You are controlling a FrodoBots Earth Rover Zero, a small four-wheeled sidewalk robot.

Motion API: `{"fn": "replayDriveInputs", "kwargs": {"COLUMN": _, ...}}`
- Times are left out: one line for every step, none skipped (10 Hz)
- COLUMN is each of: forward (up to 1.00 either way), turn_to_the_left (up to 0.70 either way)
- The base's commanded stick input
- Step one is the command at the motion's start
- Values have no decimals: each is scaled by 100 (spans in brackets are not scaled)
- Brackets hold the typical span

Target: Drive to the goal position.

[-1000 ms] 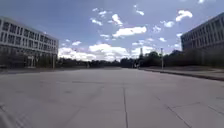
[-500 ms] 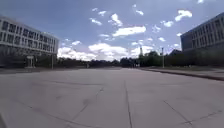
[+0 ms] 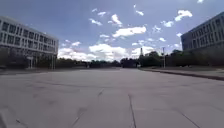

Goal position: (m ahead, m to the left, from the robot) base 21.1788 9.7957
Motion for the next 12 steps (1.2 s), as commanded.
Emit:
{"fn": "replayDriveInputs", "kwargs": {"forward": 70, "turn_to_the_left": 6}}
{"fn": "replayDriveInputs", "kwargs": {"forward": 70, "turn_to_the_left": 6}}
{"fn": "replayDriveInputs", "kwargs": {"forward": 70, "turn_to_the_left": 5}}
{"fn": "replayDriveInputs", "kwargs": {"forward": 70, "turn_to_the_left": 4}}
{"fn": "replayDriveInputs", "kwargs": {"forward": 70, "turn_to_the_left": 5}}
{"fn": "replayDriveInputs", "kwargs": {"forward": 70, "turn_to_the_left": 5}}
{"fn": "replayDriveInputs", "kwargs": {"forward": 70, "turn_to_the_left": 5}}
{"fn": "replayDriveInputs", "kwargs": {"forward": 70, "turn_to_the_left": 5}}
{"fn": "replayDriveInputs", "kwargs": {"forward": 70, "turn_to_the_left": 5}}
{"fn": "replayDriveInputs", "kwargs": {"forward": 70, "turn_to_the_left": 5}}
{"fn": "replayDriveInputs", "kwargs": {"forward": 70, "turn_to_the_left": 5}}
{"fn": "replayDriveInputs", "kwargs": {"forward": 70, "turn_to_the_left": 4}}
